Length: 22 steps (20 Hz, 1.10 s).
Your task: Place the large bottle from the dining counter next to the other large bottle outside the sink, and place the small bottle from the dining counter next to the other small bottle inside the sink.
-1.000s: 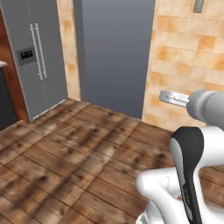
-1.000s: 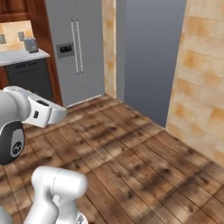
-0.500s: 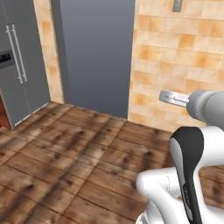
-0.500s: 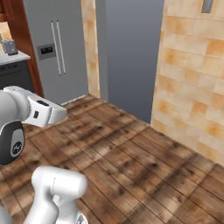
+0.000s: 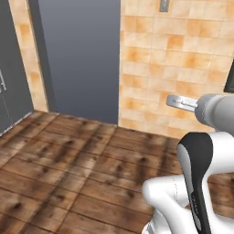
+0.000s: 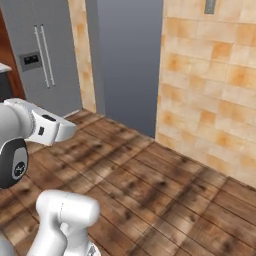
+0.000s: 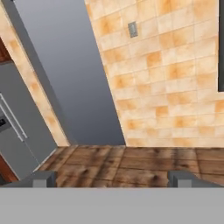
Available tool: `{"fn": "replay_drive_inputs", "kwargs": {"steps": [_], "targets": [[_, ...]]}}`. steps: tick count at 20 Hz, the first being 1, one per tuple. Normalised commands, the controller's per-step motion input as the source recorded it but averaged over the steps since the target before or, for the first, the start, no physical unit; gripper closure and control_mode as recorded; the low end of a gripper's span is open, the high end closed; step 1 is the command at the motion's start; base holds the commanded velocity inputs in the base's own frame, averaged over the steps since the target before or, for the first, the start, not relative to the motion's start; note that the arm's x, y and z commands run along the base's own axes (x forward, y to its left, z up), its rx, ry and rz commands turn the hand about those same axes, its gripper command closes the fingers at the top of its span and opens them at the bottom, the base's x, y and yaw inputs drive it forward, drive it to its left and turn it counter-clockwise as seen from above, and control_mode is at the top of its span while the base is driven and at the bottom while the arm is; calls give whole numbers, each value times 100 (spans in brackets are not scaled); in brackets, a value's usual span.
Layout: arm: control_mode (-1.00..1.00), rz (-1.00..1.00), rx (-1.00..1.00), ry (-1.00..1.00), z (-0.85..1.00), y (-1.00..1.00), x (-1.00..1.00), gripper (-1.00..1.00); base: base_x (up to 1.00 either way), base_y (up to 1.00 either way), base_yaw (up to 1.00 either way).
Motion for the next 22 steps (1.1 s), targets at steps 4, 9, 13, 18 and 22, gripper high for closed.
{"fn": "replay_drive_inputs", "kwargs": {"steps": [4,9,13,18,22], "targets": [[100,0,0,0,0,0,0,-100,0,0,-25],[100,0,0,0,0,0,0,-100,0,0,-25],[100,0,0,0,0,0,0,-100,0,-5,-23],[100,0,0,0,0,0,0,-100,-9,-27,-18],[100,0,0,0,0,0,0,-100,-13,-55,-14]]}}
